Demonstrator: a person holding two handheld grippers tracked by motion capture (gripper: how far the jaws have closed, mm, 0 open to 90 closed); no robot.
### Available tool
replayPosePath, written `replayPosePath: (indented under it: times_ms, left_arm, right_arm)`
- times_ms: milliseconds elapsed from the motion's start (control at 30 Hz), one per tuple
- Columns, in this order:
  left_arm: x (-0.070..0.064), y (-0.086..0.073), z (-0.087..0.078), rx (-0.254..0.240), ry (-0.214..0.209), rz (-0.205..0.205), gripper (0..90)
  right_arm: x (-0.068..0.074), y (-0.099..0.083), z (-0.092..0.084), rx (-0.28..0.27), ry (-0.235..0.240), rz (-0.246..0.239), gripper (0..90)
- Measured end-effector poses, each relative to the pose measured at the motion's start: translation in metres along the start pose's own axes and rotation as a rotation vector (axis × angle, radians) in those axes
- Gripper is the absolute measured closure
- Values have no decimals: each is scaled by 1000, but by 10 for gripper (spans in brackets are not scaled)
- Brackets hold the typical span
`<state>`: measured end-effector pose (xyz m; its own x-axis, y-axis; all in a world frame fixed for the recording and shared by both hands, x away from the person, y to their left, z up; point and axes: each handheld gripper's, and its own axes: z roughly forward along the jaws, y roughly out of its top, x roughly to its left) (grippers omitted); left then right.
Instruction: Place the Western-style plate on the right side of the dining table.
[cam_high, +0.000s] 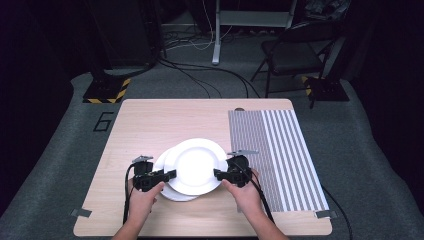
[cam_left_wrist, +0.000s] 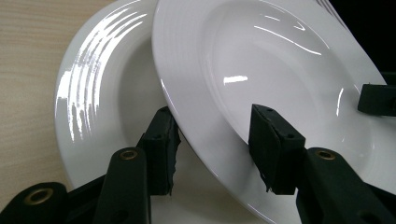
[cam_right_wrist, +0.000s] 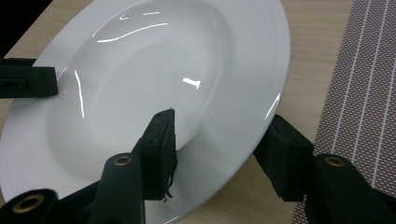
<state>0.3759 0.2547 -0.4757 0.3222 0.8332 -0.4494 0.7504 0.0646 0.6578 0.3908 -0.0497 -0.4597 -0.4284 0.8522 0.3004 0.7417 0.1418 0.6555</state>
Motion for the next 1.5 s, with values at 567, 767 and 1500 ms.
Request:
replayPosePath:
  times_ms: [567,767,1500]
  left_arm:
    - [-7,5,-8,-36,20,41,527]
    - [-11,8,-5,-32,15,47,526]
    - [-40,53,2,-47,-50,104,531]
  right_arm:
    - [3,2,-7,-47,5,-10,482]
    - [2,2,-11,-53,-2,0,482]
    - [-15,29,-47,-118,-54,33,484]
